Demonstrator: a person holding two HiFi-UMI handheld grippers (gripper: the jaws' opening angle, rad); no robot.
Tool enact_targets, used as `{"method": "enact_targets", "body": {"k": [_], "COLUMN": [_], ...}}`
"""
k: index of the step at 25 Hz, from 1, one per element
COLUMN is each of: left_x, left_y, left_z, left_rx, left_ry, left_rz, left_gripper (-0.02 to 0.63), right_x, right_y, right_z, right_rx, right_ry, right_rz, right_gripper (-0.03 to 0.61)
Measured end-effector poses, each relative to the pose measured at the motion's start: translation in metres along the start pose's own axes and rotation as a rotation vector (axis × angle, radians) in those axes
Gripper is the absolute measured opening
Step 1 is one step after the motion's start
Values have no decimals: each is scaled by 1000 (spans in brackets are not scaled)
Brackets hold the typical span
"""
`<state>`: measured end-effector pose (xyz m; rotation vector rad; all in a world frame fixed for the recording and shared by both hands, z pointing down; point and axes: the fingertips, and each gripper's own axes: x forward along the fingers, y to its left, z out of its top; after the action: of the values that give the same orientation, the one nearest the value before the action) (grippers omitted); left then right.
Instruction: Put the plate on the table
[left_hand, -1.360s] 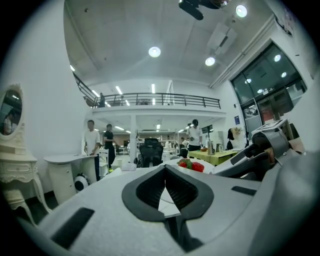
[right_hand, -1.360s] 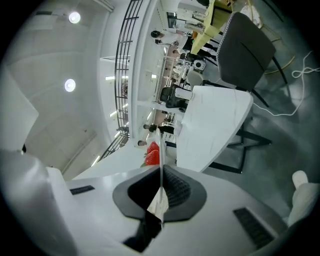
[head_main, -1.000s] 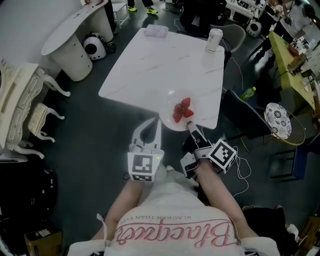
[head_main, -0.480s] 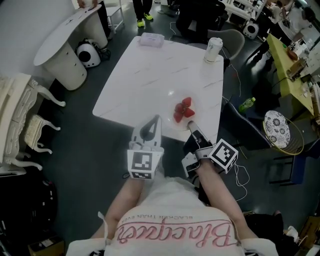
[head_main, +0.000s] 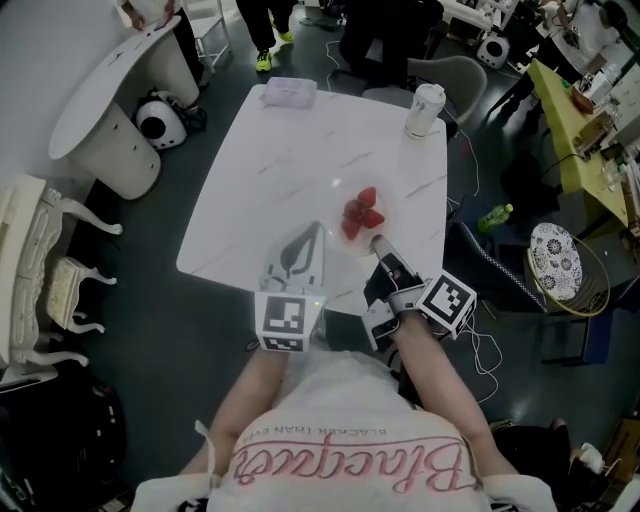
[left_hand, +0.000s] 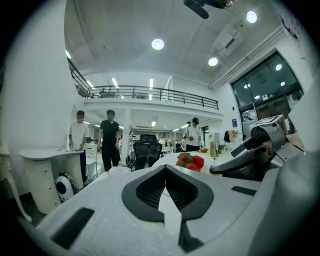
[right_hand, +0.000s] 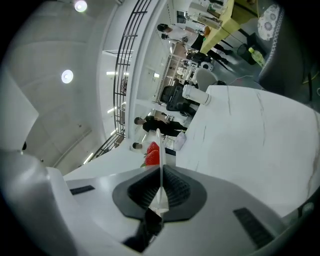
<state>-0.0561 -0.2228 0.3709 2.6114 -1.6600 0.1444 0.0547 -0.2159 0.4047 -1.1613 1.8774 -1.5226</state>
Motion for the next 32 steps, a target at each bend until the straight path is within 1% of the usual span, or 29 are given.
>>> {"method": "enact_targets", "body": {"k": [7, 14, 17, 20, 24, 27, 32], "left_x": [47, 82, 91, 100, 108, 112, 117], "left_y": [26, 40, 43, 46, 49, 53, 55], "left_z": [-14, -30, -40, -47, -58, -65, -79], "left_rx": [-10, -40, -48, -57, -63, -63, -62], "left_ry": [51, 96, 122, 148, 177, 195, 232], "left_rz": [-47, -55, -40, -27, -15, -8, -13], "left_gripper": [3, 3, 3, 3, 3, 3, 3], "right_x": [43, 75, 85, 96, 111, 122, 133], "right_y": [-27, -48, -58, -69, -90, -107, -135], "right_z": [16, 30, 33, 34, 31, 30, 25], "right_rx": [22, 13, 10, 4, -32, -54, -48], "right_ry": [10, 65, 107, 170, 256, 282, 319], "right_rz": [-76, -92, -97, -106, -140, -169, -210], "right_gripper": [12, 12, 12, 12, 12, 12, 12]}}
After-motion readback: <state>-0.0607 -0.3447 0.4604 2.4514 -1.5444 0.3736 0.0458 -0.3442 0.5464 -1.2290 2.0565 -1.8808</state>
